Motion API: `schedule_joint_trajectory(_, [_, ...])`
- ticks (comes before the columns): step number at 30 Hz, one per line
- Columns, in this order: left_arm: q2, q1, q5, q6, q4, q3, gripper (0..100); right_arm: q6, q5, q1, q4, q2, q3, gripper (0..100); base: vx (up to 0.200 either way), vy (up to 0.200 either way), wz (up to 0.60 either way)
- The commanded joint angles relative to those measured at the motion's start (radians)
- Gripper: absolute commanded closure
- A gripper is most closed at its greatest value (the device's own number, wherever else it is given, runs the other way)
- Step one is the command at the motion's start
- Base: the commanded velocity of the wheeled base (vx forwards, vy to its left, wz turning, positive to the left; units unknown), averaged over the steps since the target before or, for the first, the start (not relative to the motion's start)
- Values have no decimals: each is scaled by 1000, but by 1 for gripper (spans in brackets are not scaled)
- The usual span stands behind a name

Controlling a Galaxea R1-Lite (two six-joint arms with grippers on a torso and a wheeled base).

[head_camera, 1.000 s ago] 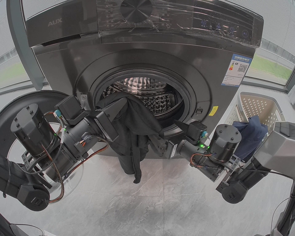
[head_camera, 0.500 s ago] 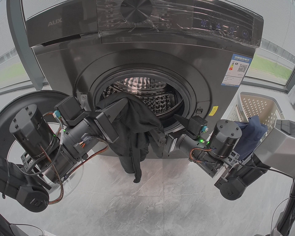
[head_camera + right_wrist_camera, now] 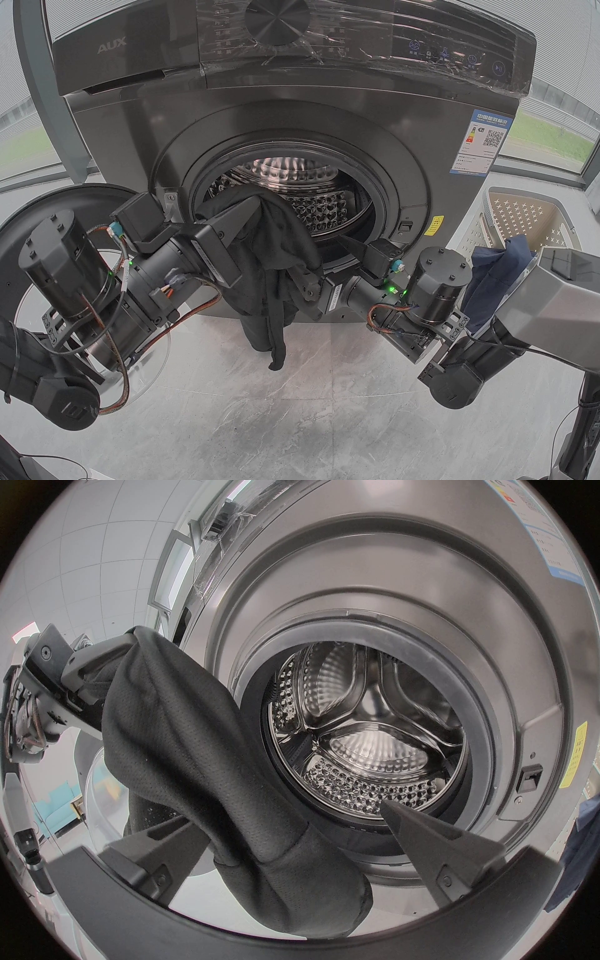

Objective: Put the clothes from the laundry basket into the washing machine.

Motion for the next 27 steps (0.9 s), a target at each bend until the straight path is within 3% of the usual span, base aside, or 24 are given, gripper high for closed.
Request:
schedule_joint_trajectory(1, [5, 4, 0, -1, 0, -6, 100, -2, 0, 1, 1, 5, 2, 0, 0, 0, 0])
schedule_joint_trajectory(12, [2, 2, 2, -1, 1, 1, 100, -2, -5, -24, 1, -7, -15, 0, 0, 0, 0])
schedule_joint_trajectory(13, [2, 2, 2, -1, 1, 1, 100, -2, -5, -24, 0, -10, -15, 100, 0, 0, 0])
schedule_joint_trajectory(18, [2, 2, 2, -1, 7, 7, 100, -2, -3, -12, 0, -50, -6, 100, 0, 0, 0])
schedule_joint_trajectory(27, [-4, -16, -1, 1, 10, 24, 100, 3, 24, 1, -14, -239, 196, 100, 0, 0, 0])
